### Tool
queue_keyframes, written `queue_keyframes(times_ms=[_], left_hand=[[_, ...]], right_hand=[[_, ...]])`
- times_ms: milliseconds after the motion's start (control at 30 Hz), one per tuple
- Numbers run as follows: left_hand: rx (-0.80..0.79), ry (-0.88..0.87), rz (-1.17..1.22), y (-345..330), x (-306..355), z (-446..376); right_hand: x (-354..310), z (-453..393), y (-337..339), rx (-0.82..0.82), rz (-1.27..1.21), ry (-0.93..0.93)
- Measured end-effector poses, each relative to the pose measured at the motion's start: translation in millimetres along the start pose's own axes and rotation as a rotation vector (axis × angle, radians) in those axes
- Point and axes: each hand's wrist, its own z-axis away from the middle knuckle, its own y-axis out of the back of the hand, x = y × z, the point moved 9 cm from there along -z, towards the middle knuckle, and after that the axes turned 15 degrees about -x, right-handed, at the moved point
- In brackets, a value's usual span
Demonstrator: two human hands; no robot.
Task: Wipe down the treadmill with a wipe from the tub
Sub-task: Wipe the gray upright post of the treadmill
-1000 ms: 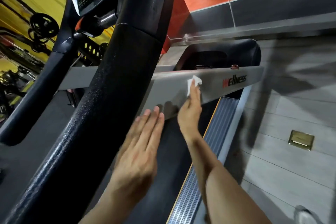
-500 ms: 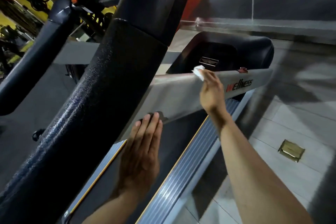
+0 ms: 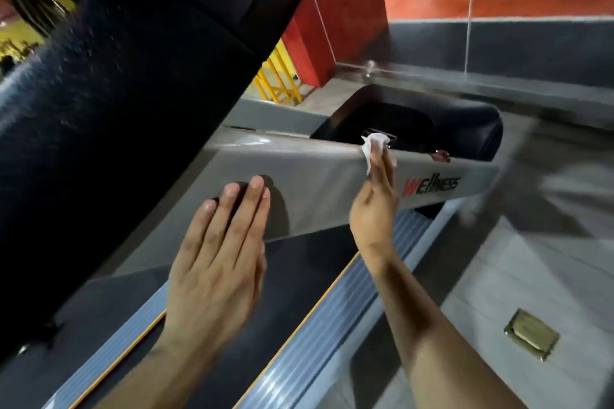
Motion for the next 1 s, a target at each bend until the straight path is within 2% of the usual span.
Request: queue_keyframes(times_ms=[67, 200, 267, 333, 433, 500, 567, 667, 733, 800, 867, 1000], left_hand=[[0.09, 0.016, -0.074, -6, 3, 0], [0.246, 0.026, -0.135, -17, 5, 1], [0.318, 0.027, -0.157, -17, 8, 2], [0.38, 0.04, -0.163, -16, 8, 4], [0.442, 0.045, -0.185, -18, 10, 4], [0.485, 0.043, -0.177, -18, 11, 5], [0.522, 0.045, -0.138, -18, 10, 8], [0.557, 0.034, -0.101, -17, 8, 11], [0.567, 0.026, -0.077, -16, 6, 13], [0.561, 0.015, -0.088, -16, 5, 14], [0.552, -0.005, -0.131, -18, 7, 15], [0.547, -0.017, -0.18, -20, 8, 13]], right_hand=[[-21, 9, -9, 0.033, -0.021, 0.133], [-116, 71, -57, -0.028, -0.012, 0.594], [-105, 72, -60, 0.03, -0.002, 0.667], [-54, 55, -46, 0.101, -0.044, 0.567], [40, 39, -27, 0.192, -0.1, 0.323], [67, 39, -26, 0.227, -0.152, 0.204], [37, 51, -36, 0.235, -0.162, 0.321], [-56, 98, -72, 0.151, -0.057, 0.683], [-91, 123, -91, 0.106, -0.012, 0.76], [-93, 132, -98, 0.092, 0.055, 0.764], [-59, 125, -95, 0.113, 0.134, 0.685], [47, 94, -70, 0.22, 0.091, 0.239]])
